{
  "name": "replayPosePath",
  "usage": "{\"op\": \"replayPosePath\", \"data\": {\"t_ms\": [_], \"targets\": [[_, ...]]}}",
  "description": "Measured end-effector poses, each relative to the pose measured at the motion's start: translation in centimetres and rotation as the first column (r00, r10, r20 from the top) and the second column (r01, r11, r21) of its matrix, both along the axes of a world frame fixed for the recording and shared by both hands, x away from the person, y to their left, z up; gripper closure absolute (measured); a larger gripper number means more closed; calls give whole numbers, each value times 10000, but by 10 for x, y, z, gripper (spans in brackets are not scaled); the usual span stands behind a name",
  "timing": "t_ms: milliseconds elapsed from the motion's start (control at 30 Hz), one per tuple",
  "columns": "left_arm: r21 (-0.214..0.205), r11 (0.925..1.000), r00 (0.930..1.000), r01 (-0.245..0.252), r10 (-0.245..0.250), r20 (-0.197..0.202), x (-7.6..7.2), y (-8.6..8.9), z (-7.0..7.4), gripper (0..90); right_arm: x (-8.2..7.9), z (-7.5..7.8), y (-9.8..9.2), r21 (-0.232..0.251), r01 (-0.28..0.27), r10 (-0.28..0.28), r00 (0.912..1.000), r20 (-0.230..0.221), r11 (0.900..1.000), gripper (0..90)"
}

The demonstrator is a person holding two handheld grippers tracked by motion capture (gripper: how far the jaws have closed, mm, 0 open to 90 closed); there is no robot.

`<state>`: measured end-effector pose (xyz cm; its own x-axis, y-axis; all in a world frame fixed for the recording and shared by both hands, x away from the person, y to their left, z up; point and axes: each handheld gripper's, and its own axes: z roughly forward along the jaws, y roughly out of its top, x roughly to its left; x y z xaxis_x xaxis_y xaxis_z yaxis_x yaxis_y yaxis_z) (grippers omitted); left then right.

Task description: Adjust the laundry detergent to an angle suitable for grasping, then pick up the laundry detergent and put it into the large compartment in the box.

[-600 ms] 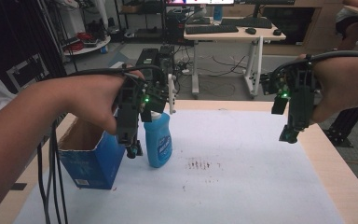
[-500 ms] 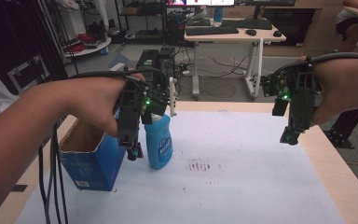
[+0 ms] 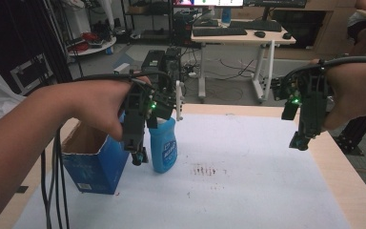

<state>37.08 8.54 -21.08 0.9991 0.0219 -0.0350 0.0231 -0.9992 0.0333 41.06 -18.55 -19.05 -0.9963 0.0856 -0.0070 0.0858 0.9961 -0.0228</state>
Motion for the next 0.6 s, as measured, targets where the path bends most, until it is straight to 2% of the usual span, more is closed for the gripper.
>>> {"op": "replayPosePath", "data": {"t_ms": [133,300,500,600], "targets": [[-112,9999,10000,29,-28,66,2,0,1,17,2,-1,0,-35,52,-52,10000,-9,10000,127],[65,10000,10000,-2,2,73,3,1,-2,18,3,-2,1,-36,67,-67,10000,24,10000,127],[48,10000,10000,37,-38,61,4,-1,-3,17,2,-1,2,12,-10,10,10000,-30,10000,127],[269,9996,9999,25,-27,106,3,-2,-5,17,5,-3,1,-80,104,-104,9999,22,9999,127]]}}
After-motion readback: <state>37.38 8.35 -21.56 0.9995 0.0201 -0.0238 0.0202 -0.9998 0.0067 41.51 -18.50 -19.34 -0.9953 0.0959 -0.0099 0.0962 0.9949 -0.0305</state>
